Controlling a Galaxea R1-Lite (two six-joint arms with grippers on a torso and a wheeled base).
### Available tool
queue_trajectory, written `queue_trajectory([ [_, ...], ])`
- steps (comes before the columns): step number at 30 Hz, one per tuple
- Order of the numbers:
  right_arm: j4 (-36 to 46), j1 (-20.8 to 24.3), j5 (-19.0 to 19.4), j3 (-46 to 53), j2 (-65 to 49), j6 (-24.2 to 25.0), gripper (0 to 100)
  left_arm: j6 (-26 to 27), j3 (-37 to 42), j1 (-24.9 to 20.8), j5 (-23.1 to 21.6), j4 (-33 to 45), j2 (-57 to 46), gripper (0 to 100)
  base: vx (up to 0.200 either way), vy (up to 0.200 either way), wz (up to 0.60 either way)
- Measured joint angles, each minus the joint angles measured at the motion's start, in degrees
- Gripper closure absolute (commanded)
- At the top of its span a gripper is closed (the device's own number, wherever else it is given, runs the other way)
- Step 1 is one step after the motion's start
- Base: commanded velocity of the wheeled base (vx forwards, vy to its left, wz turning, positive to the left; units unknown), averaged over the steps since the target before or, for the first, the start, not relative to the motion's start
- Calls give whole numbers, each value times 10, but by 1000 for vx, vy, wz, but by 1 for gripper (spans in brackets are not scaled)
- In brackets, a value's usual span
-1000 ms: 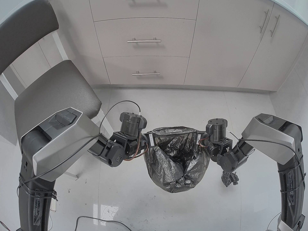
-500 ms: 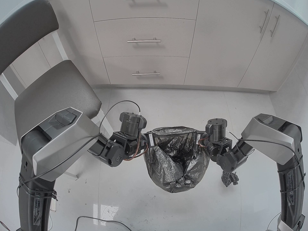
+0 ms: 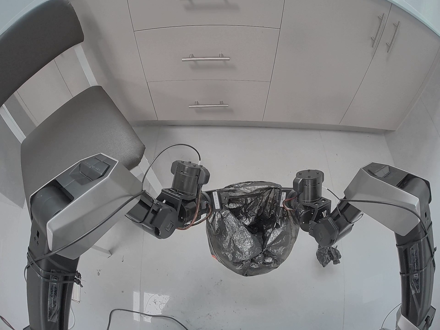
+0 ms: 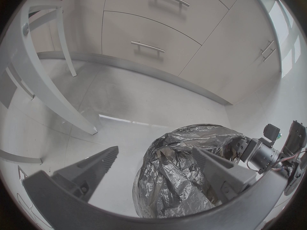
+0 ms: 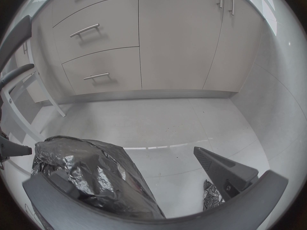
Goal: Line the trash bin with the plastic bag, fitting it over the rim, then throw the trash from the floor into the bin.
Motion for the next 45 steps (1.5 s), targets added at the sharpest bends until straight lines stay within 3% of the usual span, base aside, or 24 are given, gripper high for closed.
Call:
queue_trajectory([
  [15, -1, 22, 12, 16, -1, 2, 0, 0, 3, -1, 0, -2, 0, 0, 0, 0, 0],
  [21, 2, 26, 48, 22, -5, 1, 0, -1, 4, -1, 0, -2, 0, 0, 0, 0, 0],
  [28, 15, 26, 59, 7, -6, -18, 0, -2, 6, -1, 1, -1, 0, 0, 0, 0, 0],
  [45, 135, 19, 62, -178, 52, -34, 0, -3, 9, 0, 1, -1, -3, 0, 0, 0, 0],
])
